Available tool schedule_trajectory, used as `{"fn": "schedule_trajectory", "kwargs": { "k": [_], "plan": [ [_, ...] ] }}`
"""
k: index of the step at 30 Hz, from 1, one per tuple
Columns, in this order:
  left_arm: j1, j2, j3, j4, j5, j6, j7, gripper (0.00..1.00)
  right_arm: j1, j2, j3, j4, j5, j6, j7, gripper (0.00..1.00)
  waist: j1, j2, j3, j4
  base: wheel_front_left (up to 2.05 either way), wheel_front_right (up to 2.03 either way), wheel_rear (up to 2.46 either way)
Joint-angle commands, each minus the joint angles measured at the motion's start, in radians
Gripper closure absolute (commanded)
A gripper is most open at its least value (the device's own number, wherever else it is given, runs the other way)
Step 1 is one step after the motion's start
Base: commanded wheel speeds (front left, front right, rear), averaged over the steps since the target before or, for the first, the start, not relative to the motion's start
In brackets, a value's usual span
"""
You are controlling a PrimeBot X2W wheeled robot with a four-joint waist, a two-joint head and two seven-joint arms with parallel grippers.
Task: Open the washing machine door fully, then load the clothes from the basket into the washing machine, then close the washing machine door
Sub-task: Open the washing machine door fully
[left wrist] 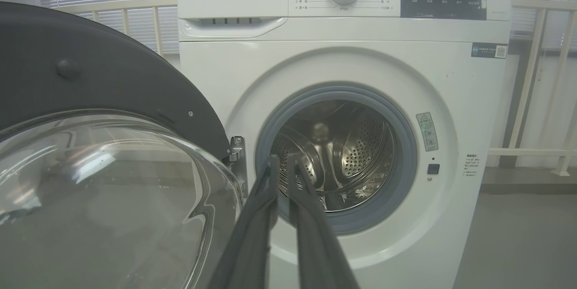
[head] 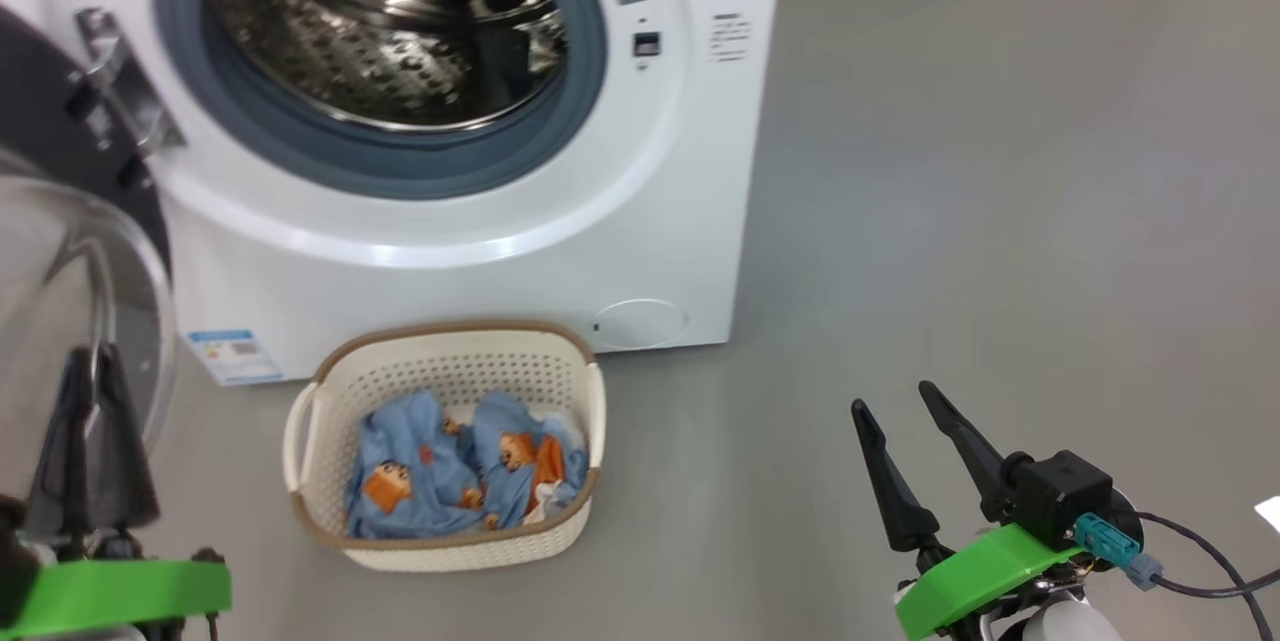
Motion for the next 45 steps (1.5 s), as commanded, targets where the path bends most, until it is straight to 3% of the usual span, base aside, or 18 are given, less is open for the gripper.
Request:
{"fn": "schedule_trajectory", "kwargs": {
  "k": [1, 2, 3, 11, 20, 28, 45],
  "plan": [
    [0.005, 0.021, 0.026, -0.027, 0.005, -0.002, 0.011, 0.75, 0.001, 0.006, 0.033, -0.038, 0.008, 0.002, -0.012, 0.0, 0.0, 0.0, -0.039, -0.074, 0.0, 0.0, 0.0],
    [0.035, 0.012, 0.02, -0.026, 0.0, 0.004, 0.02, 0.09, 0.007, 0.006, 0.04, -0.053, 0.01, 0.002, -0.012, 0.0, 0.0, 0.0, -0.046, -0.1, 0.0, 0.0, 0.0],
    [0.051, 0.008, 0.017, -0.025, -0.001, 0.009, 0.027, 0.0, 0.01, 0.007, 0.043, -0.059, 0.01, 0.002, -0.012, 0.0, 0.0, 0.0, -0.049, -0.112, 0.0, 0.0, 0.0],
    [0.152, -0.011, 0.003, -0.002, -0.008, 0.047, 0.061, 0.0, 0.044, 0.007, 0.043, -0.11, 0.014, 0.002, -0.006, 0.0, 0.0, 0.0, -0.056, -0.165, 0.0, 0.0, 0.0],
    [0.206, -0.02, -0.014, 0.038, -0.02, 0.075, 0.086, 0.0, 0.069, 0.008, 0.017, -0.148, 0.012, 0.002, 0.003, 0.0, 0.0, 0.0, -0.044, -0.162, 0.0, 0.0, 0.0],
    [0.216, -0.018, -0.024, 0.046, -0.071, 0.056, 0.067, 0.0, 0.077, 0.011, -0.006, -0.155, 0.001, 0.002, 0.003, 0.0, 0.0, 0.0, -0.042, -0.135, 0.0, 0.0, 0.0],
    [0.209, 0.009, -0.047, 0.025, -0.065, 0.053, 0.057, 0.0, 0.078, 0.014, -0.024, -0.148, -0.007, 0.002, 0.001, 0.0, 0.0, 0.0, -0.041, -0.102, 0.0, 0.0, 0.0]
  ]
}}
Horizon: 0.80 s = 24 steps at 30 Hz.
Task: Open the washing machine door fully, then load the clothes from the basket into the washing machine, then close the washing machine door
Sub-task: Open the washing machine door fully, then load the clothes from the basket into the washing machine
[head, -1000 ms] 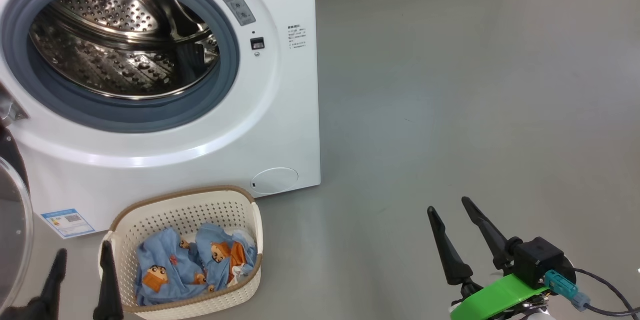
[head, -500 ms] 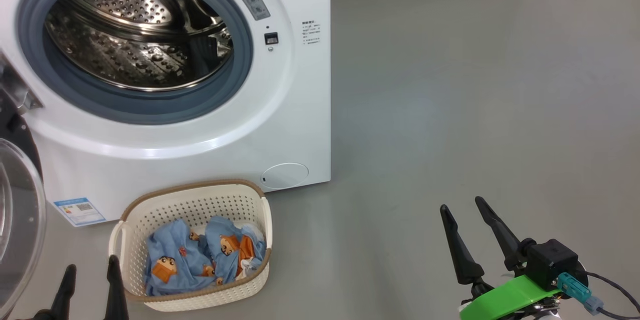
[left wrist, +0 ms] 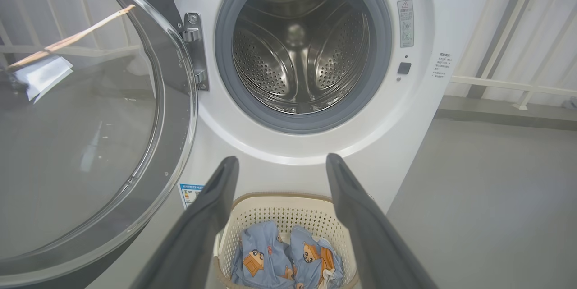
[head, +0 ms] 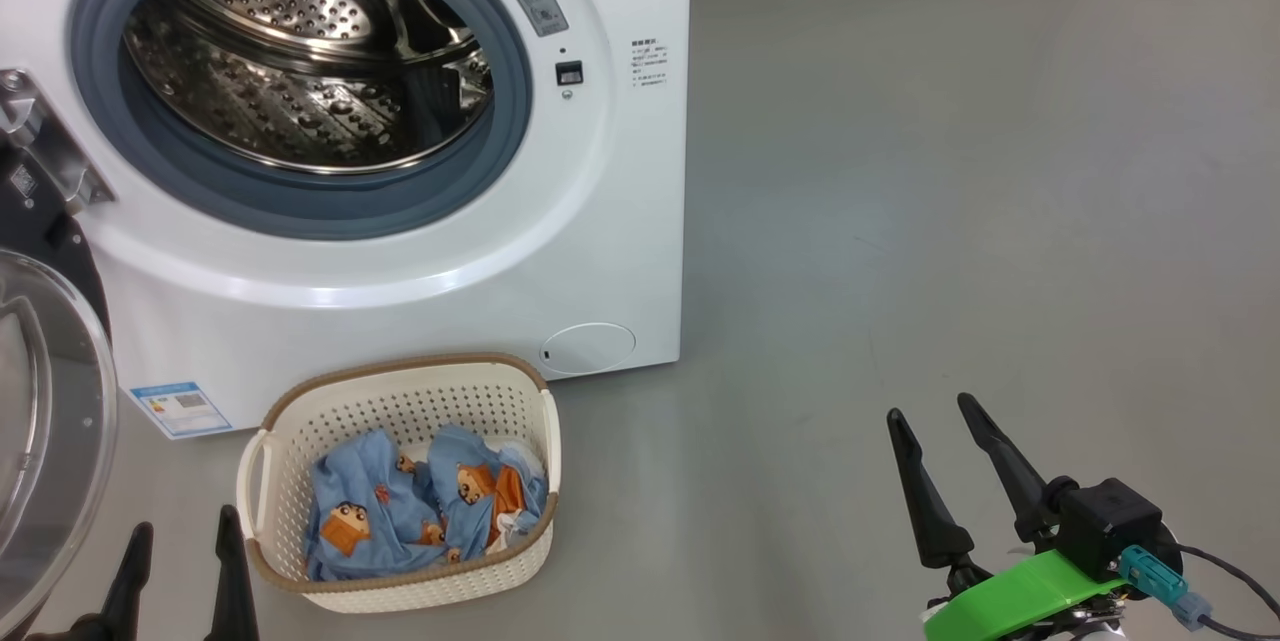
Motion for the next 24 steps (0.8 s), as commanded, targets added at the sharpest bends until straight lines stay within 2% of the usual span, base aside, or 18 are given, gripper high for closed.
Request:
{"fn": "schedule_trajectory", "kwargs": {
  "k": [1, 24],
  "plan": [
    [-0.023, 0.022, 0.028, -0.032, 0.008, 0.002, -0.01, 0.0, -0.006, 0.004, 0.021, -0.022, -0.005, 0.002, -0.002, 0.0, 0.0, -0.0001, 0.0, 0.002, 0.0, 0.0, 0.0],
    [-0.024, 0.043, 0.013, -0.025, 0.012, 0.023, -0.006, 0.0, -0.003, 0.005, 0.021, 0.001, -0.001, 0.002, -0.007, 0.0, 0.0, -0.0001, -0.004, 0.028, 0.02, -0.02, 0.0]
  ]
}}
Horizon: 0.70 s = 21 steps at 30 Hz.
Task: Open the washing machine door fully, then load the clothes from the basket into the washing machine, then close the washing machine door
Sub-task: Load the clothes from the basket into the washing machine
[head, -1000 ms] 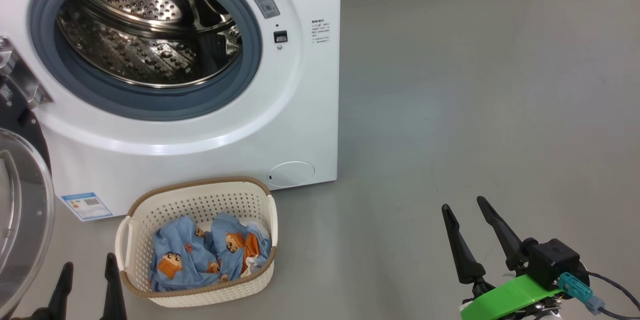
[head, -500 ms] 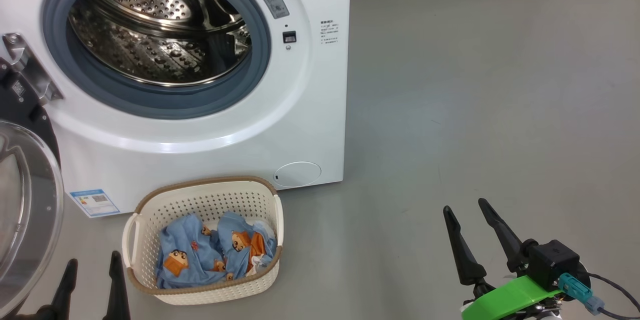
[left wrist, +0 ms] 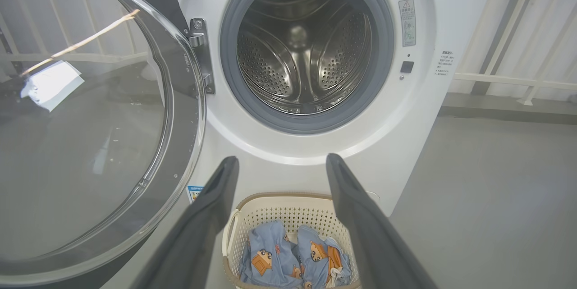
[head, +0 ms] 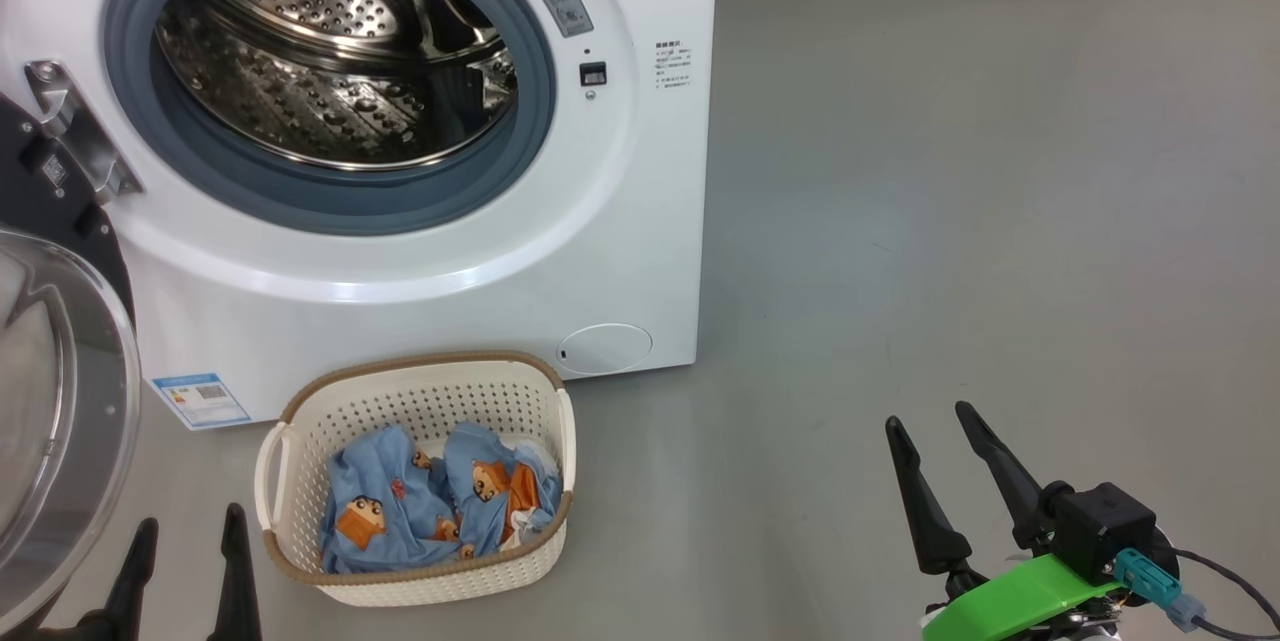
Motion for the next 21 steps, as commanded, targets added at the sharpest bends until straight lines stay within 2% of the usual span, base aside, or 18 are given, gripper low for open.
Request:
{"fn": "schedule_trajectory", "kwargs": {
  "k": [1, 10, 21],
  "plan": [
    [-0.024, 0.025, 0.033, -0.019, 0.007, 0.005, -0.007, 0.0, -0.003, 0.003, 0.022, -0.022, 0.0, 0.002, -0.006, 0.0, 0.0, 0.0, 0.001, 0.002, 0.39, -0.39, 0.0],
    [-0.031, 0.029, 0.037, -0.008, 0.0, 0.017, -0.012, 0.0, -0.003, 0.003, 0.025, -0.019, 0.003, 0.002, -0.006, 0.0, 0.0, 0.0, 0.007, 0.009, 0.96, -0.96, 0.0],
    [-0.045, 0.033, 0.049, 0.002, -0.006, 0.037, -0.035, 0.0, -0.006, 0.003, 0.024, -0.022, 0.01, 0.002, -0.004, 0.0, 0.0, 0.0, 0.022, 0.011, 1.91, -1.99, 0.08]
  ]
}}
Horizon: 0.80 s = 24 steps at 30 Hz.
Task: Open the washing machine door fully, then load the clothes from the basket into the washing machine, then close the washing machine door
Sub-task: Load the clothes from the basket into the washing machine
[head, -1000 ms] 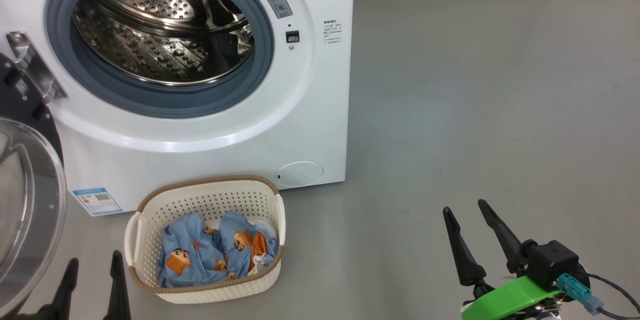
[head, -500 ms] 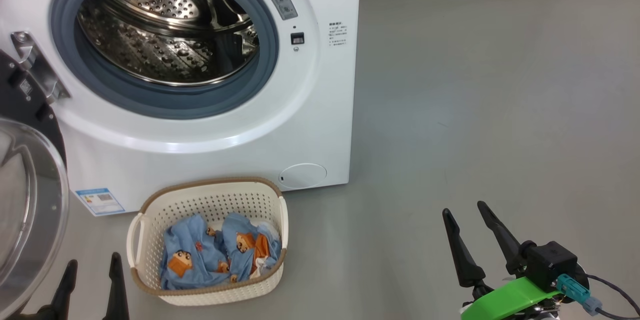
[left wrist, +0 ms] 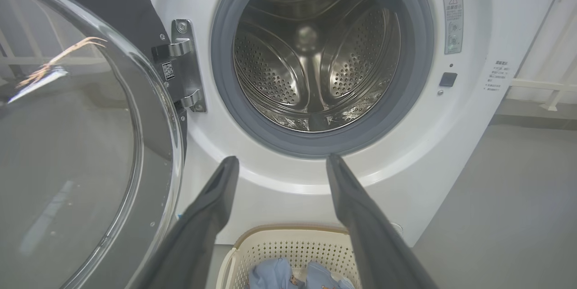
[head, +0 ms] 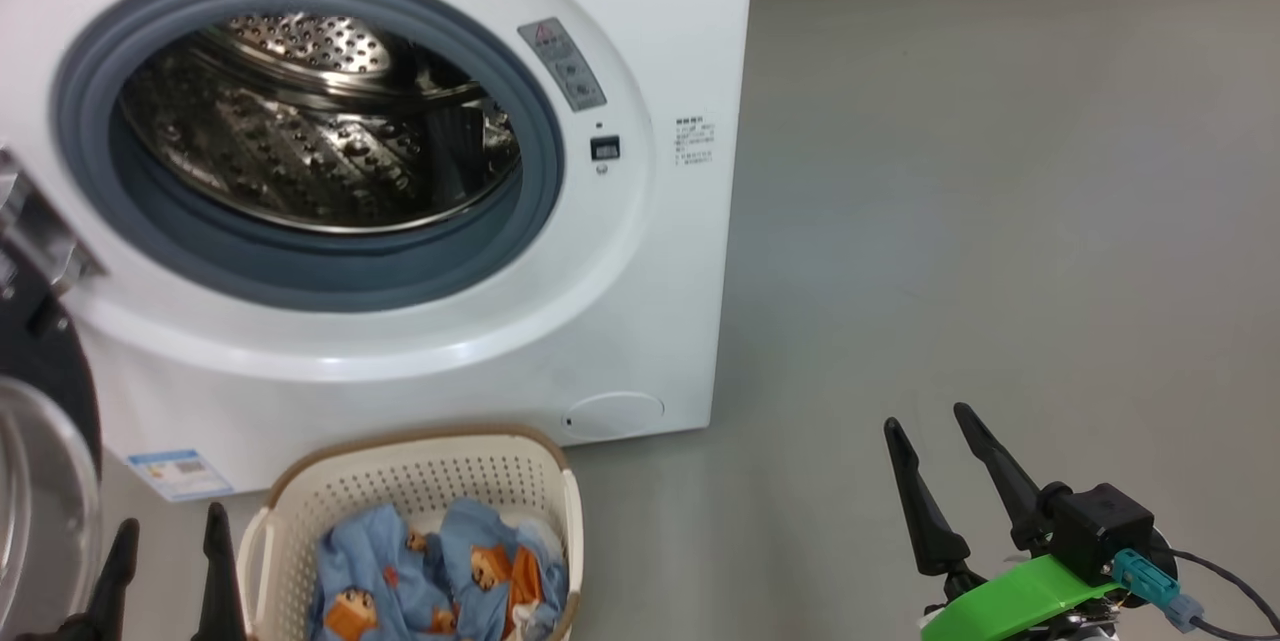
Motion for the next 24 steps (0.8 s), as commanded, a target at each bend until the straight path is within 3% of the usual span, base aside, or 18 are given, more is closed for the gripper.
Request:
{"fn": "schedule_trajectory", "kwargs": {
  "k": [1, 9, 24],
  "plan": [
    [-0.042, 0.02, 0.036, -0.018, 0.002, 0.006, -0.016, 0.0, -0.008, 0.001, 0.023, -0.025, 0.011, 0.002, -0.004, 0.0, 0.0, 0.0, 0.003, -0.002, 1.6, -1.6, 0.0],
    [-0.051, 0.027, 0.019, -0.01, 0.005, -0.009, -0.04, 0.0, -0.015, 0.001, 0.021, -0.02, 0.011, 0.002, -0.008, 0.0, 0.0, 0.0, 0.029, -0.011, 0.89, -0.89, 0.0],
    [-0.059, 0.026, 0.001, 0.011, -0.004, -0.02, -0.053, 0.0, -0.021, 0.001, 0.015, -0.008, 0.01, 0.002, -0.012, 0.0, 0.0, 0.0, 0.031, -0.013, 0.02, -0.02, 0.0]
  ]
}}
